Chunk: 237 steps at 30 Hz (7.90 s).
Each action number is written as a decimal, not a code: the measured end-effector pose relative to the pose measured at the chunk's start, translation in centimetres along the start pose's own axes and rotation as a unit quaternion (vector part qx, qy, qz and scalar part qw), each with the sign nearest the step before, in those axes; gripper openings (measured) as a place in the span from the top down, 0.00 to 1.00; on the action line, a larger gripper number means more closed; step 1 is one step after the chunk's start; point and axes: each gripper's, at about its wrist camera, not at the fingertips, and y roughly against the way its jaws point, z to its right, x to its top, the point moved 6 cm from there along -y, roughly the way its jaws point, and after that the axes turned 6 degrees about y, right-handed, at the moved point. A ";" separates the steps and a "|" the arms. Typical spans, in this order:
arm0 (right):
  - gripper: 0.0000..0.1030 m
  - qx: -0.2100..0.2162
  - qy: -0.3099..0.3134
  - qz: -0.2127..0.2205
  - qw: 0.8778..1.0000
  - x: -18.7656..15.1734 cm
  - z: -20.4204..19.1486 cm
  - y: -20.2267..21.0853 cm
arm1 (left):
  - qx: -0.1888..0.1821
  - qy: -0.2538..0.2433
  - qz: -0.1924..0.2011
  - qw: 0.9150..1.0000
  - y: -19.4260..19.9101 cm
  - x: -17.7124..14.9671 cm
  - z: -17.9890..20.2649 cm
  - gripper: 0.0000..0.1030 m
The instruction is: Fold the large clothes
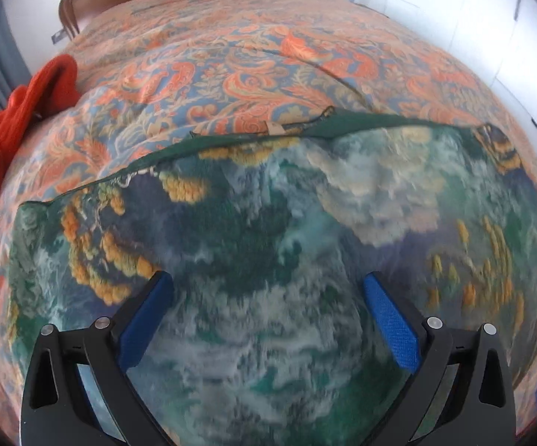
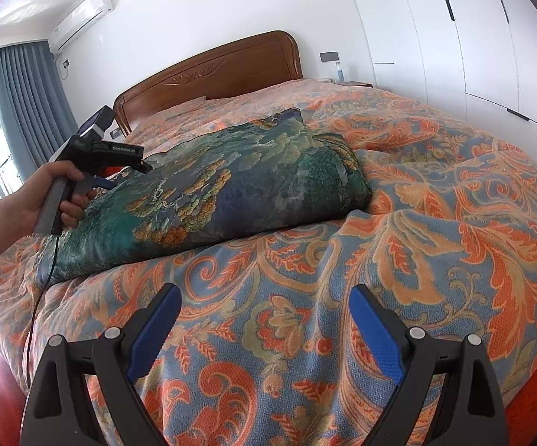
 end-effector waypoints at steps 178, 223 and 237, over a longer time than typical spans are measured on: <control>0.84 0.072 -0.070 -0.230 0.968 21.3 -28.7 -37.0 | -0.179 0.213 0.026 0.960 3.8 -14.1 -24.5 0.50; 0.76 0.006 0.322 -0.086 0.943 7.0 -31.4 -14.2 | -0.140 0.209 0.042 0.967 5.6 -12.9 -23.9 0.33; 0.18 0.002 0.228 -0.038 0.973 9.8 -24.7 -2.7 | -0.197 0.256 0.076 0.943 14.4 -14.7 -27.0 0.01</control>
